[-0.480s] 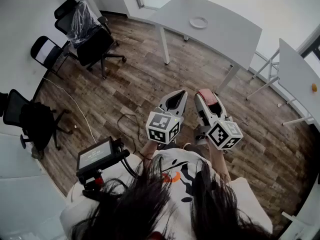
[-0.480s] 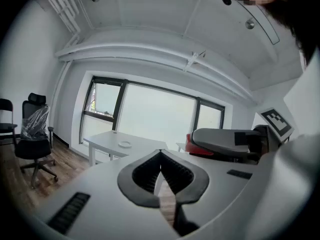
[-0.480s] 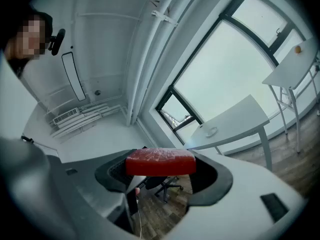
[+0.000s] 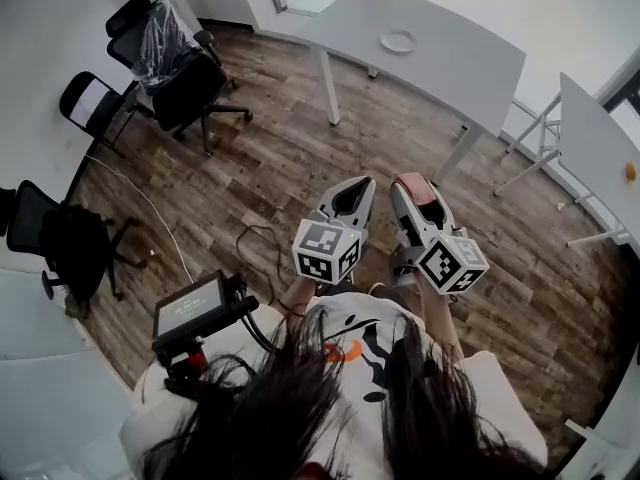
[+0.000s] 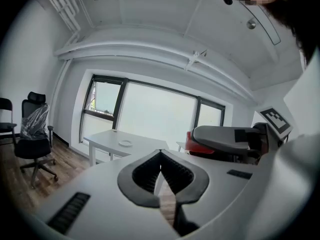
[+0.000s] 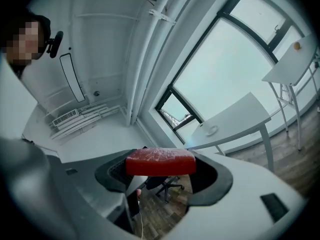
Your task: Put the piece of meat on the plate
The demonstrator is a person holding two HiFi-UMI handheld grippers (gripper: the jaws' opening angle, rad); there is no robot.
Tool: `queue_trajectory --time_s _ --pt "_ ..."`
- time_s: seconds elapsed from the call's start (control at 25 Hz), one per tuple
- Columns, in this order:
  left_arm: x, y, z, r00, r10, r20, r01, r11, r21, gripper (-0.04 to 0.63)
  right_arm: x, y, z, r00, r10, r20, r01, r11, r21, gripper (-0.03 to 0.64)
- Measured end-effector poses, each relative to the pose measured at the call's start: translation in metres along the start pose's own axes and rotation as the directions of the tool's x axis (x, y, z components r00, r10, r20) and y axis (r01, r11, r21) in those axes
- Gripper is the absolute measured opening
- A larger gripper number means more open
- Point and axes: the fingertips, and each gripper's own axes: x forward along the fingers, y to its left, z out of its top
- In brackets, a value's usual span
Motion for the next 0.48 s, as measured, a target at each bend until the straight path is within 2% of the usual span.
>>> queue_trajectory --time_s 0.12,0.48 --pt "0.007 0.017 0.003 1.000 -0.005 -0.012 0.005 1.000 -0.005 0.006 0.020 0.002 -0.002 1.000 -0.009 -0.011 0.009 1.000 -0.004 0.324" --pt "0.008 0.021 0.001 1.000 -0.024 -0.016 0.024 1.000 -0.001 0.006 0.024 0.003 -0.002 1.000 -0.013 0.010 0.013 1.000 -0.015 0.324"
